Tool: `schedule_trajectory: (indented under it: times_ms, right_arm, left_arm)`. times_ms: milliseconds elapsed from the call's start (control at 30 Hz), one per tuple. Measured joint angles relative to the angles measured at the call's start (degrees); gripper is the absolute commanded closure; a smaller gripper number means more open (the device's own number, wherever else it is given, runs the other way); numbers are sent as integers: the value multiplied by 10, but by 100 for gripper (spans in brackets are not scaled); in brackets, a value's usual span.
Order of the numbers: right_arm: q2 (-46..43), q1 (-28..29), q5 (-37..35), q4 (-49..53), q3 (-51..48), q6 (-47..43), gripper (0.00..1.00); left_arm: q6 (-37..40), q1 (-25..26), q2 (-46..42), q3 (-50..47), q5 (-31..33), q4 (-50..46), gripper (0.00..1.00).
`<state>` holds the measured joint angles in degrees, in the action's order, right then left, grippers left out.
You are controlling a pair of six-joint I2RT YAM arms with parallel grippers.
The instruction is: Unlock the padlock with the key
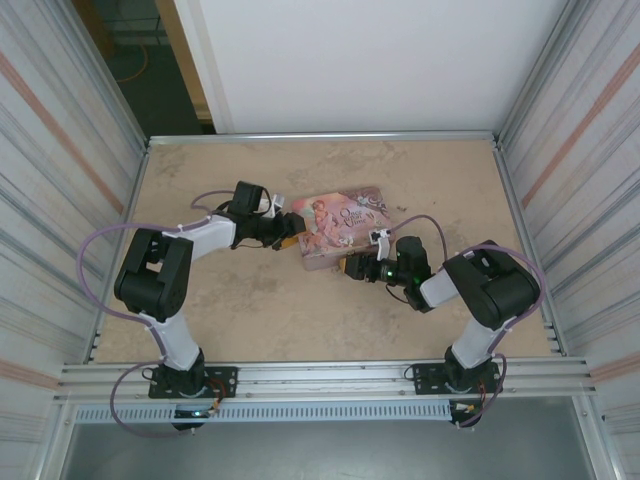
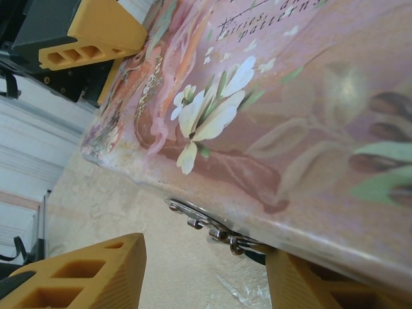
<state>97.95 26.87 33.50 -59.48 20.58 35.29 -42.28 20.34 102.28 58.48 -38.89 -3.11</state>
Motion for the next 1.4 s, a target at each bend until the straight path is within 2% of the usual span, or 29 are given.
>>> schedule_trajectory:
  times_ms: [267,500,767,1133,1267,1400]
  right_arm:
    - [3,1,5,0,1,-8,52]
    - [3,2,4,7,1,-22,57]
    - [2,3,-5,20,1,-34,71]
    - [-11,3,-28,49,1,-56,95]
    - [-16,3,-31,56,0,-56,100]
    - [-26,5,-35,59,-7,-54,100]
  left_arm:
    - [0,0,0,0,0,0,49]
    - [0,0,0,0,0,0,49]
    - [0,0,0,0,0,-1,49]
    - [0,0,-2,-3,1,0,49]
    - [0,0,-5,-6,4,1,49]
    - [0,0,-11,-13,6,2,48]
